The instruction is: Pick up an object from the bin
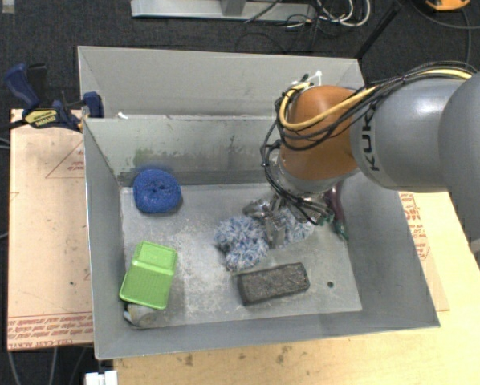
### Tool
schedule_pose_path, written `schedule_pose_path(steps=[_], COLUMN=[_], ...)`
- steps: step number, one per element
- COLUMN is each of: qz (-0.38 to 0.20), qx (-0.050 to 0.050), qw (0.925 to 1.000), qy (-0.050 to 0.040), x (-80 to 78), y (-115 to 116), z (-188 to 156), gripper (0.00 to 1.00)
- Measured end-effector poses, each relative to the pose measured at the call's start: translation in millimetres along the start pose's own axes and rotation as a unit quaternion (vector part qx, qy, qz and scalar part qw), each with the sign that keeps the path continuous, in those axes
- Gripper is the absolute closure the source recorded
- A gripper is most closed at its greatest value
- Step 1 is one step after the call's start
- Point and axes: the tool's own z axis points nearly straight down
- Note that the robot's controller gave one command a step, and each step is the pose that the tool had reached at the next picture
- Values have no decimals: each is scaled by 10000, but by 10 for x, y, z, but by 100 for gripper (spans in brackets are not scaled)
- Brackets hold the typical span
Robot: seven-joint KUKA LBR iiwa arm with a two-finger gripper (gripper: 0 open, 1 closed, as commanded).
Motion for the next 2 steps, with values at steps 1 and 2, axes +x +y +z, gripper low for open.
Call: schedule_pose_path(steps=[1, 2], qz=[1, 2], qx=[0, -6], qw=[10000, 10000], qy=[0, 12], x=[0, 12], y=[0, 7], z=[0, -42], gripper=[100, 100])
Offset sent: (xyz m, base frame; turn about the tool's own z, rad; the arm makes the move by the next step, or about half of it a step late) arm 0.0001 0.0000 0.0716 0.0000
